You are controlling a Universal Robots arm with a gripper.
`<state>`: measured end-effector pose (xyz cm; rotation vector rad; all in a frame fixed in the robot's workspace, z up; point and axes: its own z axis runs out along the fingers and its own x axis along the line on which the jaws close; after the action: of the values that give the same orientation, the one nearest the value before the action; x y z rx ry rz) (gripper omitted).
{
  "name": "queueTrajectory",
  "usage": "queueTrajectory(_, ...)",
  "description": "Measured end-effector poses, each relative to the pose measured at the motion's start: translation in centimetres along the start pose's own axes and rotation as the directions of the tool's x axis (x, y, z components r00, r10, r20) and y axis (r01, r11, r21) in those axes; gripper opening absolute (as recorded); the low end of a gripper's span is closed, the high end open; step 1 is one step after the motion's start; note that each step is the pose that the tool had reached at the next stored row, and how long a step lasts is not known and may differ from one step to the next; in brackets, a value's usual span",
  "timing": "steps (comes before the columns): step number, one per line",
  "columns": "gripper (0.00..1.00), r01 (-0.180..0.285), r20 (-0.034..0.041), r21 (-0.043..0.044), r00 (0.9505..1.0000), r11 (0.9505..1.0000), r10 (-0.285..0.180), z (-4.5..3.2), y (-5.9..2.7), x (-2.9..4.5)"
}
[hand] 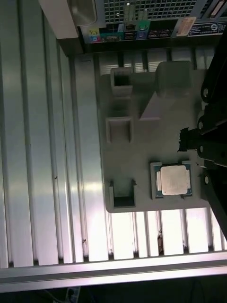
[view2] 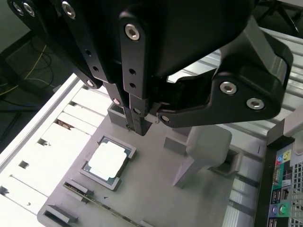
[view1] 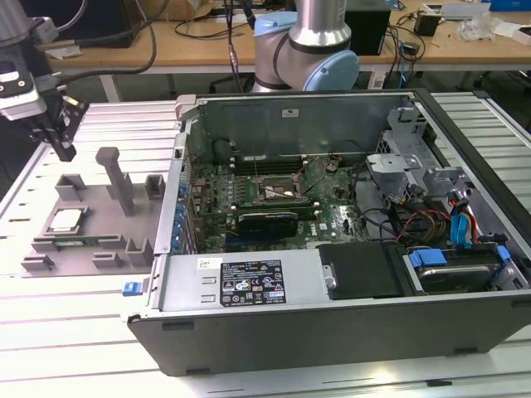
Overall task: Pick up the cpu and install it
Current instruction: 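Reach for the cpu, then pick up the cpu and move it towards the insertion slot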
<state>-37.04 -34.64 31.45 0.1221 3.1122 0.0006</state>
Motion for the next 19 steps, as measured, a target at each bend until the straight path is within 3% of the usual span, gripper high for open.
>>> queueTrajectory(19,0.11,0.0,-0.0001,0.0004,1.0,1.0,0.0,0.27,-0.01,0.23)
